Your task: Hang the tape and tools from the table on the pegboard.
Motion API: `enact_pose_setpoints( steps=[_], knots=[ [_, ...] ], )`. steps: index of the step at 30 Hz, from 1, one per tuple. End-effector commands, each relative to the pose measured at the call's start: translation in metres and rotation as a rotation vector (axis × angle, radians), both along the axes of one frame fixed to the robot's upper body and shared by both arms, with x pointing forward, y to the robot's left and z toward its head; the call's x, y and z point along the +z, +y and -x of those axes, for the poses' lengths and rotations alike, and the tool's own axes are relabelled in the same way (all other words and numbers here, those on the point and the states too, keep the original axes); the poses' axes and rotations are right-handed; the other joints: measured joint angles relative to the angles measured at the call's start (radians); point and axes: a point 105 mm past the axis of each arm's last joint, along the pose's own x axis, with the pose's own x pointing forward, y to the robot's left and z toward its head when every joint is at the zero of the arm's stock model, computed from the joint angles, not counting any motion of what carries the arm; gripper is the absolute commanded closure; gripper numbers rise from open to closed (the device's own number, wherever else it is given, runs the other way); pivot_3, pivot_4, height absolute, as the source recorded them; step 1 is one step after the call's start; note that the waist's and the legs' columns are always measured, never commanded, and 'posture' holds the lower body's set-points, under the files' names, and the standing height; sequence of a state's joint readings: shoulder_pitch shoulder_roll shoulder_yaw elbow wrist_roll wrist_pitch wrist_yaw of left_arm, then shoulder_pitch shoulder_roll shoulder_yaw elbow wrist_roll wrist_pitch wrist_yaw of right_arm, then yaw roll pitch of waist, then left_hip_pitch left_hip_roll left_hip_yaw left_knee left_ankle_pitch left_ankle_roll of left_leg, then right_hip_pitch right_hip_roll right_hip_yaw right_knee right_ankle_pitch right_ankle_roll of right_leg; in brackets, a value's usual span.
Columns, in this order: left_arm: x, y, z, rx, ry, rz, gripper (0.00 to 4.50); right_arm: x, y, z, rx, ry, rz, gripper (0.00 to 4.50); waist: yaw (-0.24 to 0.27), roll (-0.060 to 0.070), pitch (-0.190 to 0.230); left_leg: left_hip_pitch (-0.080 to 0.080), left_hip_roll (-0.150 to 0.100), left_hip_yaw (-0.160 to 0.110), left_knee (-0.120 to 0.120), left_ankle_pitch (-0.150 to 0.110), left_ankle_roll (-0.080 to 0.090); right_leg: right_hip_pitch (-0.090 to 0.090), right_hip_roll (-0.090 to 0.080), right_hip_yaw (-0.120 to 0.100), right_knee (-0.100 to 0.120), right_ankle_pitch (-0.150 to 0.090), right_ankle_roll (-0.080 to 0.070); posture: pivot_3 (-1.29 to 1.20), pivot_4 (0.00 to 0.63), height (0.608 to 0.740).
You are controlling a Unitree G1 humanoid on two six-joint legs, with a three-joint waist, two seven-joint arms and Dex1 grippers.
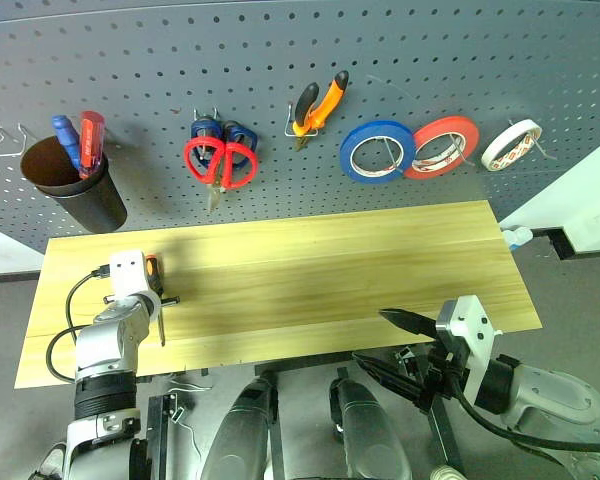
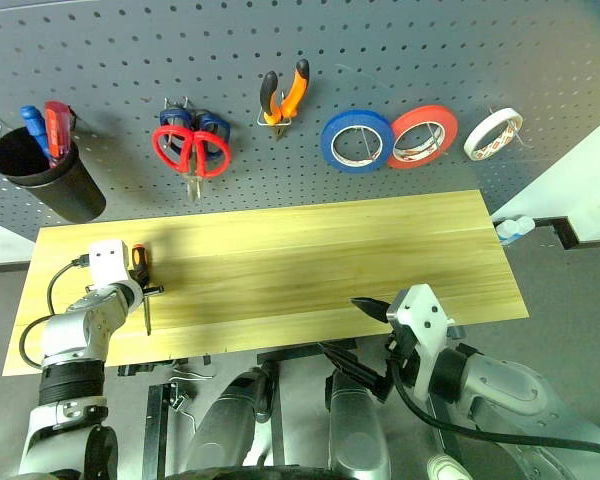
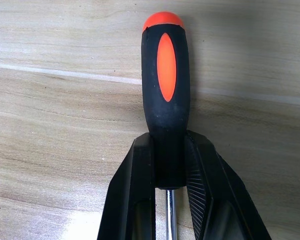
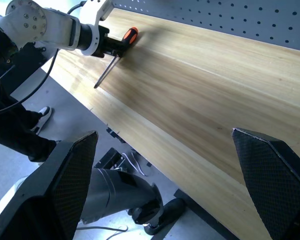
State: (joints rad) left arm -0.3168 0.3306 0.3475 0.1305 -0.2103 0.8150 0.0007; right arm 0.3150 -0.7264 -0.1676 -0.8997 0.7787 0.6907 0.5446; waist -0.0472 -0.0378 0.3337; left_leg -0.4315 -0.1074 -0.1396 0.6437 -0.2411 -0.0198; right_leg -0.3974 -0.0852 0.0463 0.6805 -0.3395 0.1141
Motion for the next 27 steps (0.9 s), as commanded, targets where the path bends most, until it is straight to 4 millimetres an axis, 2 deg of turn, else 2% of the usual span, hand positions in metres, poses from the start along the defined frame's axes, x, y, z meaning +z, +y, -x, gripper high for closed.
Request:
enact_pose_setpoints(
  steps=[1, 13, 21, 27],
  knots=[
    [0.012, -0.003, 0.002, -0.015, -0.033, -0.004, 4.04, 0.005, 0.005, 0.002, 0.027, -0.026, -0.009, 0.00, 0.001, 0.000, 0.000, 0.000, 0.000, 0.000, 0.000, 0.000, 0.000, 0.000, 0.000, 0.000, 0.000, 0.000, 0.000, -0.16, 0.361, 0.719],
    [0.052, -0.027, -0.012, -0.126, -0.124, 0.011, 4.04, 0.011, 0.009, -0.005, 0.082, -0.051, -0.044, 0.00, 0.002, -0.001, -0.001, -0.001, 0.000, 0.000, 0.000, 0.000, 0.000, -0.001, 0.000, -0.002, 0.000, 0.000, 0.000, -0.13, 0.303, 0.719],
    [0.049, -0.046, -0.017, -0.179, -0.098, 0.029, 4.04, 0.011, 0.006, -0.024, 0.070, -0.102, -0.035, 0.00, 0.005, -0.001, -0.003, -0.001, -0.001, 0.000, 0.001, 0.004, -0.006, -0.001, 0.000, -0.003, 0.001, 0.000, 0.000, -0.09, 0.244, 0.719],
    [0.045, -0.083, -0.016, -0.312, -0.041, 0.067, 4.04, 0.014, 0.008, -0.037, 0.063, -0.156, -0.041, 0.00, 0.009, -0.002, -0.019, -0.001, -0.001, 0.000, 0.002, 0.005, -0.008, -0.001, 0.000, -0.004, 0.002, 0.000, 0.000, -0.07, 0.205, 0.719]
  ],
)
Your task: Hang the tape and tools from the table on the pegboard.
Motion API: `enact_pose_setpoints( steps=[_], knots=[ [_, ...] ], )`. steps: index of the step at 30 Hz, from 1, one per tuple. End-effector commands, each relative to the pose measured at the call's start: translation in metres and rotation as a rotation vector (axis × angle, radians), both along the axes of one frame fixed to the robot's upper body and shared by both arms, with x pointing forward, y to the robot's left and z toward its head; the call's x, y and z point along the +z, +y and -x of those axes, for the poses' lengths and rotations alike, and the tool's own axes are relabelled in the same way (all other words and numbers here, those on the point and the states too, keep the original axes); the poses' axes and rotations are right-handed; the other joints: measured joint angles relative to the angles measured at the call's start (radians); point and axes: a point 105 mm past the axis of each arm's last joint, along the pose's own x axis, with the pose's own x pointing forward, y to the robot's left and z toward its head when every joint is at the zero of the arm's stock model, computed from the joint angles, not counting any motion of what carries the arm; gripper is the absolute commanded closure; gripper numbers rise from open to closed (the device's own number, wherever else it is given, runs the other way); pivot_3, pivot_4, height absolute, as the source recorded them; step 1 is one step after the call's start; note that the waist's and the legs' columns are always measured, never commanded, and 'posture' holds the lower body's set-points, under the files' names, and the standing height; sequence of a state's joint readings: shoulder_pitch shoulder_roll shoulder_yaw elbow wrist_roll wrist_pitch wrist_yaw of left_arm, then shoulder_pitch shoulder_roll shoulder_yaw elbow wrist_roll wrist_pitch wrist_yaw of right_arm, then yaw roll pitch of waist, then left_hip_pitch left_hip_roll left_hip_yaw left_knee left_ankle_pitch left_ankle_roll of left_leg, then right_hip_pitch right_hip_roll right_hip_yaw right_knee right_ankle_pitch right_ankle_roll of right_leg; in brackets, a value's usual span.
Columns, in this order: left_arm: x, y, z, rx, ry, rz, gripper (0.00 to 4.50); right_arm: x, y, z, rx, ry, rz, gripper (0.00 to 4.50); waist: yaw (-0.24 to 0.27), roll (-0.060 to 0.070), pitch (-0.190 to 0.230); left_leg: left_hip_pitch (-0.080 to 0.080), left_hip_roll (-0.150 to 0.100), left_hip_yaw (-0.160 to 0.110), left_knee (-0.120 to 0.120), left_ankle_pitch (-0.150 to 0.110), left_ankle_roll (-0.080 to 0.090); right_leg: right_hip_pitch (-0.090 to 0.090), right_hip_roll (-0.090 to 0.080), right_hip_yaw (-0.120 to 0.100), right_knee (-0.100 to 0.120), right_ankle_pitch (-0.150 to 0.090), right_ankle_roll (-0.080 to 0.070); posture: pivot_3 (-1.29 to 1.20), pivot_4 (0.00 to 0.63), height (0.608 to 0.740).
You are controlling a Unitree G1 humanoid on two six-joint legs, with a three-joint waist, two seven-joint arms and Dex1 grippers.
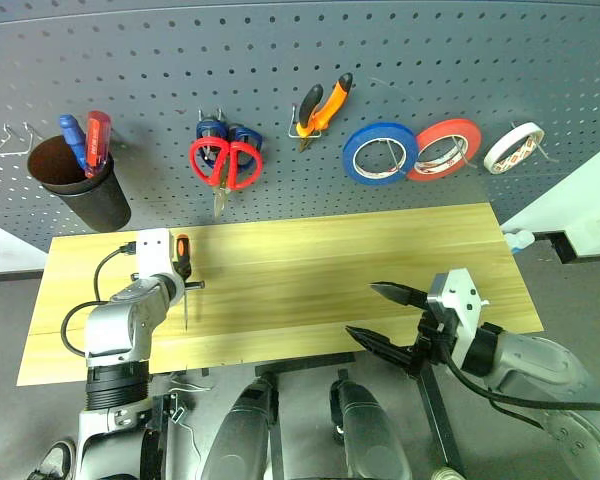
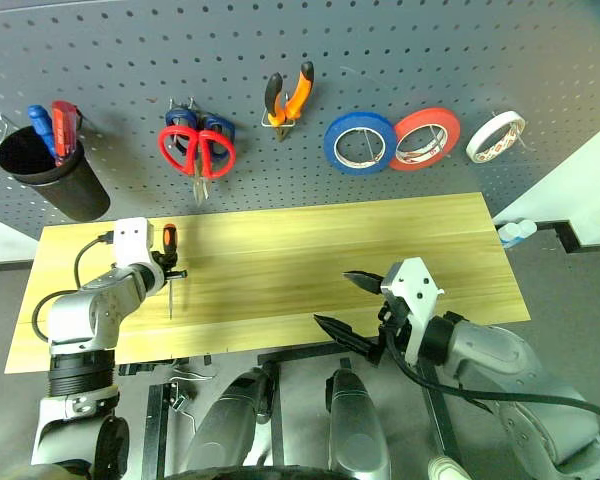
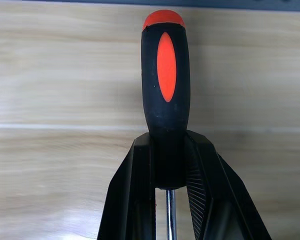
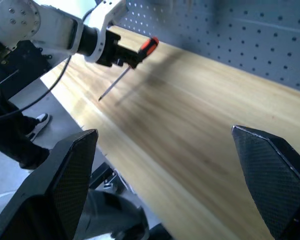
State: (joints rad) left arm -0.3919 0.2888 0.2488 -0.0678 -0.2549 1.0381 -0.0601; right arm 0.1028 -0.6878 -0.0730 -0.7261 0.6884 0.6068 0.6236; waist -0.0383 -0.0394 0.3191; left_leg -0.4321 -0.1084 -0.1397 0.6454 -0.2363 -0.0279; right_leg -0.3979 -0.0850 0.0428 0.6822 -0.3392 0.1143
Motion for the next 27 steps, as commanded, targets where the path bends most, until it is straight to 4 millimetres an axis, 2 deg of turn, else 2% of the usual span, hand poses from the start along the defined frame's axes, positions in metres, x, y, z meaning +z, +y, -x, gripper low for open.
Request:
enact_pose_setpoints(
  steps=[1, 6, 9, 12, 19, 23, 27],
  knots=[
    [0.009, -0.024, 0.000, -0.103, -0.013, 0.006, 4.04, 0.005, 0.003, -0.003, 0.011, -0.050, -0.015, 0.00, 0.001, -0.001, -0.010, 0.000, 0.000, 0.000, 0.000, 0.000, 0.000, 0.000, 0.000, 0.000, 0.000, 0.000, 0.000, -0.07, 0.201, 0.719],
    [0.002, -0.053, 0.008, -0.235, -0.020, -0.047, 4.04, 0.006, 0.004, -0.010, 0.000, -0.081, -0.018, 0.00, 0.001, 0.001, -0.039, 0.000, 0.000, 0.000, 0.000, 0.000, 0.000, 0.000, 0.000, 0.000, 0.000, 0.000, 0.000, -0.06, 0.172, 0.719],
    [0.004, -0.057, 0.011, -0.272, -0.044, -0.092, 4.04, 0.007, 0.004, -0.012, -0.006, -0.095, -0.021, 0.00, 0.002, 0.003, -0.049, 0.000, 0.000, 0.000, 0.000, 0.001, -0.001, 0.000, 0.000, 0.000, 0.001, 0.000, 0.000, -0.05, 0.168, 0.719],
    [0.004, -0.065, 0.023, -0.353, -0.083, -0.177, 4.04, 0.005, 0.001, -0.014, -0.017, -0.105, -0.017, 0.00, 0.001, 0.003, -0.061, 0.001, 0.001, 0.000, 0.000, 0.001, -0.002, -0.001, 0.001, 0.000, 0.003, 0.000, 0.000, -0.04, 0.158, 0.719],
    [-0.004, -0.058, 0.034, -0.395, -0.169, -0.315, 4.04, 0.004, 0.000, -0.022, -0.033, -0.128, -0.016, 0.00, 0.026, 0.013, -0.088, 0.004, 0.001, 0.000, 0.000, 0.001, -0.002, 0.002, 0.001, 0.001, 0.002, 0.000, -0.001, -0.03, 0.137, 0.719],
    [0.010, -0.056, 0.035, -0.410, -0.320, -0.401, 4.04, 0.004, -0.003, -0.023, -0.043, -0.136, -0.013, 0.00, 0.034, 0.014, -0.097, 0.005, 0.001, 0.000, 0.000, 0.001, -0.002, 0.004, 0.001, 0.001, 0.002, 0.001, -0.001, -0.02, 0.133, 0.719],
    [0.035, -0.057, 0.036, -0.406, -0.528, -0.469, 4.04, 0.003, -0.005, -0.025, -0.050, -0.141, -0.009, 0.00, 0.047, 0.014, -0.106, 0.005, 0.001, 0.000, 0.001, 0.001, -0.002, 0.004, 0.001, 0.001, 0.002, 0.001, -0.001, -0.01, 0.130, 0.719]
  ],
)
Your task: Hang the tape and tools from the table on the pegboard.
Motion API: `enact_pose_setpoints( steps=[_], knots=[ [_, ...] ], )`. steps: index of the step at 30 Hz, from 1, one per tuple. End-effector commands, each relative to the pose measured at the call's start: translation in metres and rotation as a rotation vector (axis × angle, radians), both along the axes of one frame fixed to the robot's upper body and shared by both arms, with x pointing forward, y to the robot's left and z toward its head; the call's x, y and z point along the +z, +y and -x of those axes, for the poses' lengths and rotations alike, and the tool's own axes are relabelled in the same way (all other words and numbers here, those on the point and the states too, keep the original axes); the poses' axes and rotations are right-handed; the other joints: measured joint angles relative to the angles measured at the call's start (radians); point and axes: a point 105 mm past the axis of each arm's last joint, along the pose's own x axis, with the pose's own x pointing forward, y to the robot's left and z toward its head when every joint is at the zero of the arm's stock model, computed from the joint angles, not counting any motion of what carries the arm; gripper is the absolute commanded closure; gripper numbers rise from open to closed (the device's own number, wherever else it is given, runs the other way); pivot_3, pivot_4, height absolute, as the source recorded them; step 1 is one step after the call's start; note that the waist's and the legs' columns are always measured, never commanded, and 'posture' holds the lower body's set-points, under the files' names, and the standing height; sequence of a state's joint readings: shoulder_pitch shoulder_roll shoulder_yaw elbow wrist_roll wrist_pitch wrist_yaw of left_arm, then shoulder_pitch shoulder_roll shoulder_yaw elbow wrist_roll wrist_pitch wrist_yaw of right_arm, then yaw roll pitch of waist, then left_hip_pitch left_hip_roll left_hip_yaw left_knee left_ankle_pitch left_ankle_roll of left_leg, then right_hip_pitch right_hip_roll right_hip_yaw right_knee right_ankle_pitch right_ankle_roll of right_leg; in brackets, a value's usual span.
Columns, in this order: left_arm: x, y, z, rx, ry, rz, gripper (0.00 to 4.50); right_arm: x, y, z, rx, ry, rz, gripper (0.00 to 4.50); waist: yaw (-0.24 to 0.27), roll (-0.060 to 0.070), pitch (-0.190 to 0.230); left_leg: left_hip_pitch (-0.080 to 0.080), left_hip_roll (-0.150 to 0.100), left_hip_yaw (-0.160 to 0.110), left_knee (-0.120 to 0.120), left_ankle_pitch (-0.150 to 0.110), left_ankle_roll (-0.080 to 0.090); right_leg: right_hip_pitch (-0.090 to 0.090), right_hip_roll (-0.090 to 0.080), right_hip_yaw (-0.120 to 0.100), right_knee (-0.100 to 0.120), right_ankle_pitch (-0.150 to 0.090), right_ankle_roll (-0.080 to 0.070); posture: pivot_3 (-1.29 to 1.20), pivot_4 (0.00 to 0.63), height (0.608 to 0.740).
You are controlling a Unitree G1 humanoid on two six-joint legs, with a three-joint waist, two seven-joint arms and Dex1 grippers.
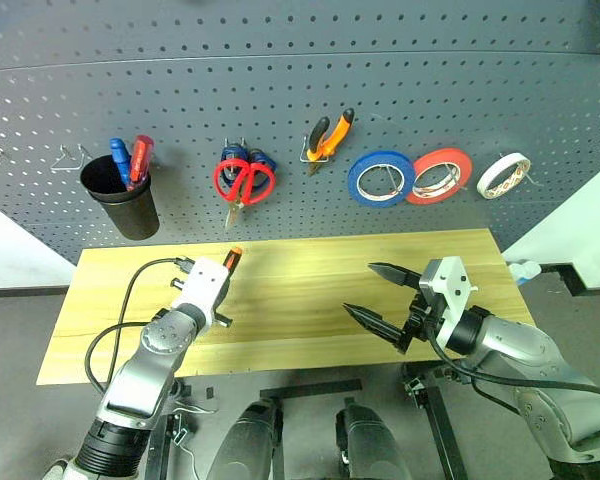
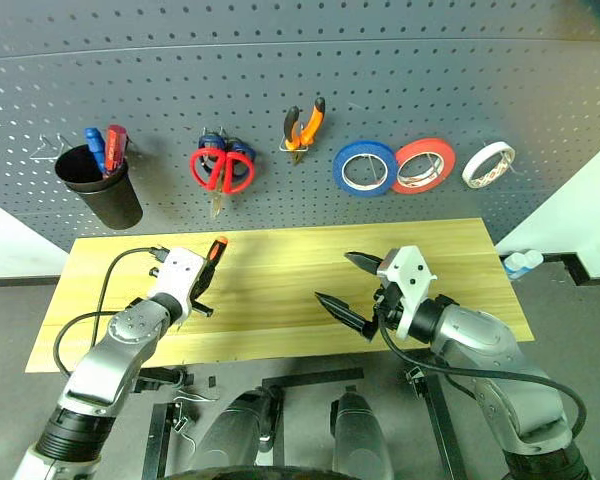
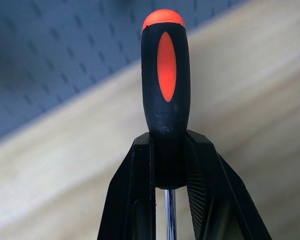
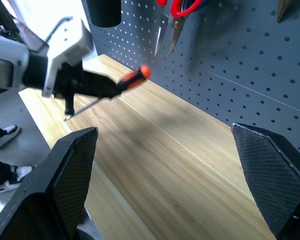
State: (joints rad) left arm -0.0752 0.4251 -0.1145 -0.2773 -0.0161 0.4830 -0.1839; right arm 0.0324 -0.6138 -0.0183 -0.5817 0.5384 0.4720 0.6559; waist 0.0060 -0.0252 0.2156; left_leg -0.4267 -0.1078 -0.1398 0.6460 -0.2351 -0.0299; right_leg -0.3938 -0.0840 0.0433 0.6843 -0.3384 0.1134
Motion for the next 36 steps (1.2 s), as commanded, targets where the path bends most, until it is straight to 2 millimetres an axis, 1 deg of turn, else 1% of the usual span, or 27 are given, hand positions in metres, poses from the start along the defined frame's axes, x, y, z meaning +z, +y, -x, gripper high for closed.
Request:
enact_pose_setpoints(
  steps=[1, 3, 8, 9, 11, 18, 22, 24, 28, 31, 33, 36],
  knots=[
    [0.039, -0.005, 0.001, -0.048, -0.265, -0.029, 4.04, 0.008, -0.002, -0.001, -0.001, -0.049, -0.010, 0.00, 0.004, 0.001, -0.004, 0.000, 0.000, 0.000, 0.000, 0.000, 0.000, 0.000, 0.000, 0.000, 0.000, 0.000, 0.000, -0.01, 0.129, 0.719],
    [0.055, -0.011, 0.004, -0.084, -0.370, -0.014, 4.04, 0.008, -0.002, -0.002, -0.001, -0.051, -0.009, 0.00, 0.007, 0.001, -0.006, 0.000, 0.000, 0.000, 0.000, 0.000, 0.000, 0.000, 0.000, 0.000, 0.000, 0.000, 0.000, -0.01, 0.128, 0.719],
    [0.080, -0.026, 0.015, -0.182, -0.558, -0.012, 4.04, 0.009, -0.004, -0.004, -0.002, -0.059, -0.005, 0.00, 0.007, 0.001, -0.014, 0.000, 0.000, 0.000, 0.000, 0.000, 0.000, 0.000, 0.000, 0.000, 0.000, 0.000, 0.000, -0.01, 0.127, 0.719],
    [0.083, -0.028, 0.016, -0.191, -0.582, -0.013, 4.04, 0.009, -0.005, -0.005, -0.004, -0.060, -0.004, 0.00, 0.007, 0.001, -0.015, 0.000, 0.000, 0.000, 0.000, 0.000, 0.000, 0.000, 0.000, 0.000, 0.000, 0.000, 0.000, -0.01, 0.127, 0.719],
    [0.095, -0.031, 0.019, -0.206, -0.669, -0.022, 4.04, 0.009, -0.007, -0.005, -0.008, -0.061, 0.001, 0.00, 0.007, 0.002, -0.019, 0.000, 0.000, 0.000, 0.000, 0.000, 0.000, 0.000, 0.000, 0.000, 0.000, 0.000, 0.000, -0.01, 0.126, 0.719],
    [0.159, -0.030, 0.028, -0.182, -1.020, -0.031, 4.04, 0.008, -0.011, -0.007, -0.012, -0.061, 0.013, 0.00, 0.007, 0.004, -0.025, 0.001, 0.000, 0.000, 0.002, -0.002, 0.004, 0.001, 0.001, 0.000, 0.002, 0.001, 0.000, -0.01, 0.125, 0.719],
    [0.195, -0.028, 0.032, -0.167, -1.166, -0.025, 4.04, 0.008, -0.012, -0.009, -0.004, -0.059, 0.017, 0.00, 0.006, 0.003, -0.027, 0.002, 0.000, 0.000, 0.002, -0.002, 0.004, 0.002, 0.002, 0.000, 0.003, 0.001, 0.000, 0.00, 0.127, 0.719],
    [0.209, -0.027, 0.033, -0.163, -1.212, -0.025, 4.04, 0.008, -0.012, -0.010, 0.001, -0.058, 0.019, 0.00, 0.005, 0.003, -0.028, 0.002, 0.000, 0.000, 0.003, -0.001, 0.003, 0.002, 0.002, 0.000, 0.003, 0.001, 0.000, 0.00, 0.127, 0.719],
    [0.225, -0.021, 0.034, -0.129, -1.261, -0.025, 4.04, 0.008, -0.012, -0.011, 0.008, -0.060, 0.022, 0.00, 0.005, 0.003, -0.028, 0.002, 0.000, 0.000, 0.003, 0.000, 0.000, 0.002, 0.002, 0.000, 0.003, 0.001, 0.000, 0.00, 0.126, 0.719],
    [0.230, -0.013, 0.032, -0.095, -1.274, -0.046, 4.04, 0.009, -0.014, -0.012, 0.008, -0.064, 0.027, 0.00, 0.006, 0.003, -0.028, 0.002, 0.000, 0.000, 0.003, 0.000, 0.000, 0.002, 0.002, 0.000, 0.004, 0.001, 0.000, 0.00, 0.127, 0.719],
    [0.232, -0.004, 0.029, -0.055, -1.272, -0.062, 4.04, 0.022, -0.018, -0.014, -0.005, -0.094, -0.025, 0.00, 0.006, 0.003, -0.028, 0.002, 0.000, 0.000, 0.003, 0.000, 0.000, 0.002, 0.002, 0.000, 0.004, 0.001, 0.000, 0.00, 0.128, 0.719],
    [0.229, 0.007, 0.024, -0.006, -1.261, -0.089, 4.04, 0.055, -0.018, -0.011, 0.024, -0.167, -0.139, 0.00, 0.005, 0.003, -0.028, 0.002, 0.000, 0.000, 0.004, 0.000, 0.000, 0.002, 0.002, 0.000, 0.004, 0.001, 0.000, 0.00, 0.128, 0.719]
  ],
)
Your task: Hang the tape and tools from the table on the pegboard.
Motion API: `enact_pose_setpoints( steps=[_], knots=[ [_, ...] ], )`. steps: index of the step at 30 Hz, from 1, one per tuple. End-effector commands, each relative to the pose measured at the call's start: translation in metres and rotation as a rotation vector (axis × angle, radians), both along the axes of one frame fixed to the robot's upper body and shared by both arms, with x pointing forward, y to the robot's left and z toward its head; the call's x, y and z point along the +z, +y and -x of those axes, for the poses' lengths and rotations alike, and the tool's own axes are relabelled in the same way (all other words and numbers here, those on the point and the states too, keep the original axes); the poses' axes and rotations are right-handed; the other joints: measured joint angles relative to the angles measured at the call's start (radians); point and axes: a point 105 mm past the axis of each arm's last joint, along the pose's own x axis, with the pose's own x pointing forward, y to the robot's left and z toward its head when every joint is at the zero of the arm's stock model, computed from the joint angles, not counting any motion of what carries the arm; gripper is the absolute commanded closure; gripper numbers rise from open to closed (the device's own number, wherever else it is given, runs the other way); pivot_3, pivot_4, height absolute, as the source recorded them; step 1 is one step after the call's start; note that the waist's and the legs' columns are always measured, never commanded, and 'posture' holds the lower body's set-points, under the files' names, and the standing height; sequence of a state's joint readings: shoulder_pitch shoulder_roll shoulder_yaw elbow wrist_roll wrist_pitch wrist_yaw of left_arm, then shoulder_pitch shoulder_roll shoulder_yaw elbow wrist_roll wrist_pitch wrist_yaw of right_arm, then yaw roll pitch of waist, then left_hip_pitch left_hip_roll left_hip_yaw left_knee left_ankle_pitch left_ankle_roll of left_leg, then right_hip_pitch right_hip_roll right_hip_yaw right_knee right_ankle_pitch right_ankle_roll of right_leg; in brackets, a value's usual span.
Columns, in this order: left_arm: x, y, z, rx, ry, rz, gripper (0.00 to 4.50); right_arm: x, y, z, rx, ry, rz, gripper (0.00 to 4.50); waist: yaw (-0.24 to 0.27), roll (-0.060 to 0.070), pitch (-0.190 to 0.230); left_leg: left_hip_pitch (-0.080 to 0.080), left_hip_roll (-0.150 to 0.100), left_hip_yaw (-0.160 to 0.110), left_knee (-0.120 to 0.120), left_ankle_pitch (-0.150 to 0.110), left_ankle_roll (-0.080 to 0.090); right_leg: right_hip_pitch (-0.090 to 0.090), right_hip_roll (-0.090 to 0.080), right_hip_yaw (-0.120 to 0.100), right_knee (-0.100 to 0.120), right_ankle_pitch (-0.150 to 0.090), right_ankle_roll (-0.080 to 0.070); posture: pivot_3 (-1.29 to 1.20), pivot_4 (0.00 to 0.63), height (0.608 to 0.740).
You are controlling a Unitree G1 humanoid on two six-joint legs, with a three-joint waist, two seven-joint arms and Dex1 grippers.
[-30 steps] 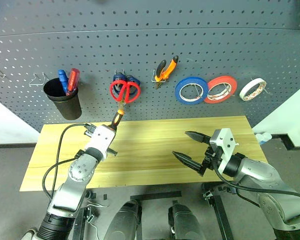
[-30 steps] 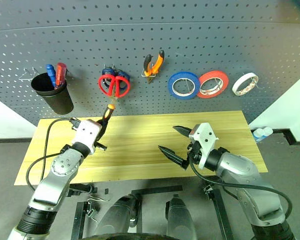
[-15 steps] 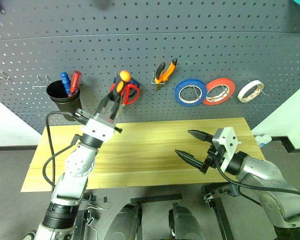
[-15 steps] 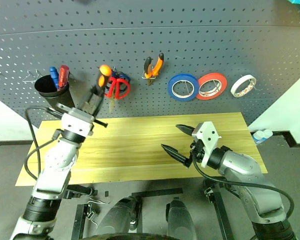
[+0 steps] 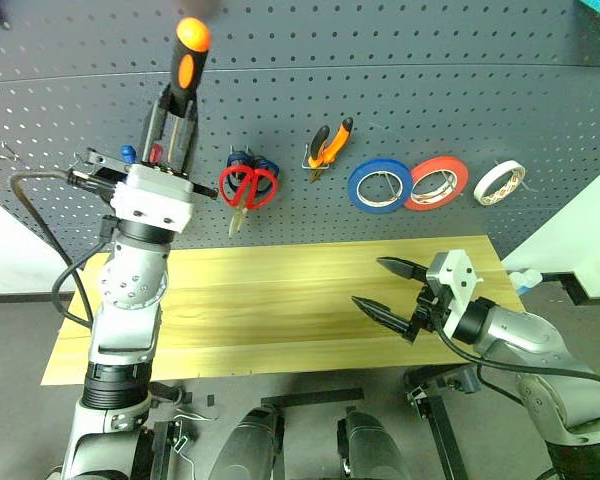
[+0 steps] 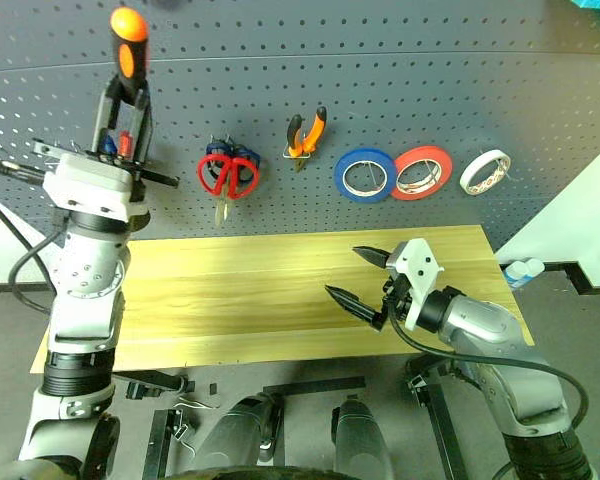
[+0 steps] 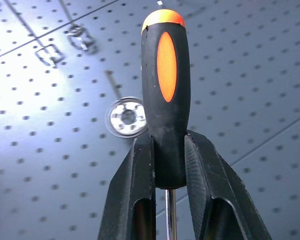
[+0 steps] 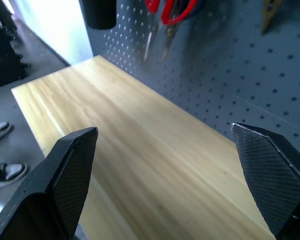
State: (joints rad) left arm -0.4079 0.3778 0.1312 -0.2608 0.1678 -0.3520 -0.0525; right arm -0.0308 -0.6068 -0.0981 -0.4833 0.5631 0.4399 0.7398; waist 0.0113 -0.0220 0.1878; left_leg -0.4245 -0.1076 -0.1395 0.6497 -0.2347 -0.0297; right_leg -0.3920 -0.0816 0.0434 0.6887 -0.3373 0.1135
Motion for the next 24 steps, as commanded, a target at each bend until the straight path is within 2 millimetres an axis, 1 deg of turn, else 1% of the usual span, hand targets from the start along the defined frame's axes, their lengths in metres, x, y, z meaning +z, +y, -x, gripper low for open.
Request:
enact_pose_setpoints(
  steps=[1, 4, 7, 10, 15, 20, 22, 24],
  knots=[
    [0.007, 0.015, 0.000, 0.073, -0.039, 0.011, 4.04, 0.052, 0.000, 0.006, 0.042, -0.147, -0.128, 0.00, 0.000, 0.000, 0.000, 0.000, 0.000, 0.000, 0.000, 0.000, 0.000, 0.000, 0.000, 0.000, 0.000, 0.000, 0.000, 0.00, 0.128, 0.719],
    [0.009, 0.022, -0.002, 0.106, -0.049, 0.019, 4.04, 0.078, 0.004, 0.012, 0.093, -0.198, -0.187, 0.00, 0.001, 0.000, 0.000, 0.000, 0.000, 0.000, 0.000, 0.000, 0.000, 0.000, 0.000, 0.000, 0.001, 0.000, 0.000, 0.00, 0.125, 0.719],
    [0.014, 0.031, -0.005, 0.145, -0.069, 0.016, 4.04, 0.092, 0.008, 0.015, 0.124, -0.228, -0.193, 0.00, 0.001, -0.001, -0.001, 0.000, 0.000, 0.000, 0.000, 0.000, 0.000, 0.000, 0.000, 0.000, 0.001, 0.000, 0.000, 0.00, 0.122, 0.719],
    [0.017, 0.041, -0.009, 0.185, -0.080, 0.022, 4.04, 0.091, 0.009, 0.016, 0.126, -0.220, -0.185, 0.00, 0.001, -0.002, -0.003, 0.000, 0.000, 0.000, 0.001, 0.000, 0.000, 0.000, 0.000, 0.000, 0.001, 0.000, 0.000, 0.00, 0.122, 0.719],
    [0.018, 0.047, -0.007, 0.220, -0.096, 0.011, 4.04, 0.086, 0.007, 0.013, 0.110, -0.203, -0.167, 0.00, 0.001, -0.003, -0.003, 0.000, 0.000, 0.000, 0.001, 0.000, 0.000, 0.000, 0.000, 0.000, 0.001, 0.000, 0.000, 0.00, 0.124, 0.719],
    [0.009, 0.059, -0.004, 0.281, -0.059, 0.033, 4.04, 0.085, 0.003, 0.012, 0.101, -0.196, -0.157, 0.00, -0.003, -0.003, -0.003, 0.000, 0.000, 0.000, 0.001, 0.000, 0.000, -0.001, 0.000, 0.001, 0.002, 0.000, 0.000, 0.01, 0.133, 0.719],
    [0.007, 0.061, -0.002, 0.291, -0.055, 0.038, 4.04, 0.086, 0.002, 0.012, 0.101, -0.198, -0.155, 0.00, -0.001, -0.003, -0.003, 0.000, 0.000, 0.000, 0.000, 0.000, 0.000, -0.001, 0.000, 0.001, 0.002, 0.000, 0.000, 0.00, 0.139, 0.719],
    [0.004, 0.063, -0.002, 0.305, -0.049, 0.043, 4.04, 0.097, 0.001, 0.014, 0.116, -0.225, -0.188, 0.00, 0.000, -0.003, -0.003, 0.000, 0.000, 0.000, 0.001, -0.002, 0.003, -0.001, 0.000, 0.001, 0.002, 0.000, -0.001, 0.00, 0.144, 0.719]
  ],
)
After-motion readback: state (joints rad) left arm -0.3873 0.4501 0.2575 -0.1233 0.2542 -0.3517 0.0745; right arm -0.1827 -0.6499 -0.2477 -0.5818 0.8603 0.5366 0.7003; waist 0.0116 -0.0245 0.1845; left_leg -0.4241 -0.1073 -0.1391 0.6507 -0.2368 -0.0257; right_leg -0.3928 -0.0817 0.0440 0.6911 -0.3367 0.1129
